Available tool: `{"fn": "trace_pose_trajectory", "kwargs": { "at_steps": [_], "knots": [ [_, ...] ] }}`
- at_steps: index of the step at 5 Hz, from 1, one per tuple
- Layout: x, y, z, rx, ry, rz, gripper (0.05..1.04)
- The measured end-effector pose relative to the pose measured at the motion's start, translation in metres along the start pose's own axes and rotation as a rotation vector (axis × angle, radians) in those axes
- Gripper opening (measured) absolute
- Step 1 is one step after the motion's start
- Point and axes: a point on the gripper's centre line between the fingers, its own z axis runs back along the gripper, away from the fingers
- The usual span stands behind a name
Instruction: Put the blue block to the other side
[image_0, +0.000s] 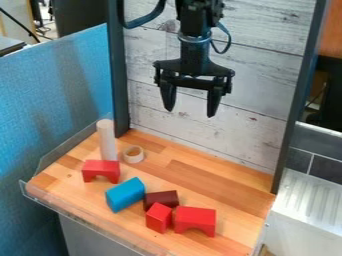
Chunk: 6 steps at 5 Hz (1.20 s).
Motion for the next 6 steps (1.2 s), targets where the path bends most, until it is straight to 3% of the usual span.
{"fn": "trace_pose_trajectory", "kwargs": {
  "at_steps": [1, 3, 5, 6],
  "knots": [
    [-0.005, -0.001, -0.011, -0.004, 0.037, -0.015, 0.999],
    [-0.008, 0.05, -0.03, -0.09, 0.042, -0.289, 0.999],
    [-0.035, 0.083, -0.078, 0.04, -0.058, -0.4, 0.999],
    [-0.036, 0.094, -0.087, 0.075, -0.091, -0.468, 0.999]
  ]
}}
